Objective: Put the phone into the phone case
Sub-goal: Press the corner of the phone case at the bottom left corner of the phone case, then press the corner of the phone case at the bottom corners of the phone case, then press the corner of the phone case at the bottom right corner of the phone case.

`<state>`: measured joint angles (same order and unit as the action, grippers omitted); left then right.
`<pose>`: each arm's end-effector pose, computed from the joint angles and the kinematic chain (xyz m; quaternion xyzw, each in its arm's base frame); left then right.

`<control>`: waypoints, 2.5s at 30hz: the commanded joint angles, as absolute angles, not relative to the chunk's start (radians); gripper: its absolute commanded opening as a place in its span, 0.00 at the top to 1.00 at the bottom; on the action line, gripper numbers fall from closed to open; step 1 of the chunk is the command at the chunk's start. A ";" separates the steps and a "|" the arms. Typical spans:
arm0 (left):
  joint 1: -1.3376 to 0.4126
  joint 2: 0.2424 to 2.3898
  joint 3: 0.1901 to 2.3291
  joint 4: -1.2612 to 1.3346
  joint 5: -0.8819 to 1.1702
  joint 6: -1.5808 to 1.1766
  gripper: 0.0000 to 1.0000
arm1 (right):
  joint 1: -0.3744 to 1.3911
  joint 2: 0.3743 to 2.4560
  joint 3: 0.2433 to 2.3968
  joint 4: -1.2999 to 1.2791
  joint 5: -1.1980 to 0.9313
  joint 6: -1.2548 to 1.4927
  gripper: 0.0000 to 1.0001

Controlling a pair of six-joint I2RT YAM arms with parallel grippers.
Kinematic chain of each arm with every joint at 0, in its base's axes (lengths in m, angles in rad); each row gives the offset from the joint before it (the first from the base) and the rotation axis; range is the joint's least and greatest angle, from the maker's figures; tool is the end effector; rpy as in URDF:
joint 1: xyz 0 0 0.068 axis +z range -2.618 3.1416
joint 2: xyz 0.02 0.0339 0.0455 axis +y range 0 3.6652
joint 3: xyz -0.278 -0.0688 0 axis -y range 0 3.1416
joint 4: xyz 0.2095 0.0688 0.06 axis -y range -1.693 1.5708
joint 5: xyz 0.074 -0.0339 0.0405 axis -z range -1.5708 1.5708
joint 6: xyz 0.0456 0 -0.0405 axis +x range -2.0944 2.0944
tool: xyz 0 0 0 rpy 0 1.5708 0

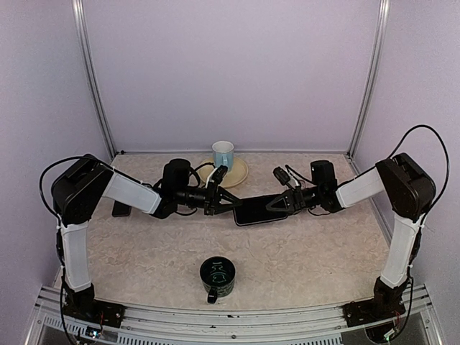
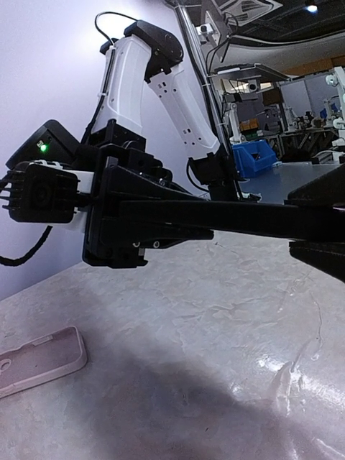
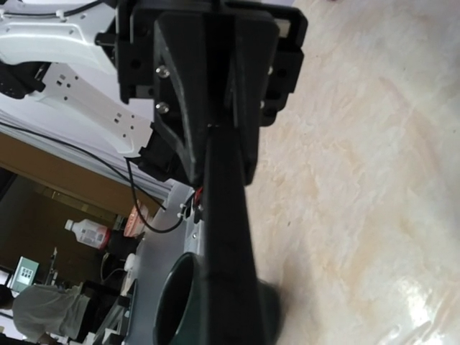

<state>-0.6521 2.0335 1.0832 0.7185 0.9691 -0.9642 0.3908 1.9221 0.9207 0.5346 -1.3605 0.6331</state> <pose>0.3045 -0.2798 0.2038 0.1777 0.7304 -0.6494 0.1153 0.3101 0.1760 0.1928 -0.2474 0.6970 0.6666 0.0930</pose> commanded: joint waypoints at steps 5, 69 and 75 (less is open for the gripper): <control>-0.668 1.952 1.124 0.560 0.885 -0.841 1.00 | 0.391 1.916 0.938 0.566 -1.314 0.643 0.80; -0.648 1.896 1.091 0.597 0.887 -0.851 0.63 | 0.373 1.766 0.931 0.604 -1.204 0.679 1.00; -0.644 1.895 1.112 0.589 0.903 -0.844 0.64 | 0.373 1.767 0.930 0.605 -1.215 0.683 1.00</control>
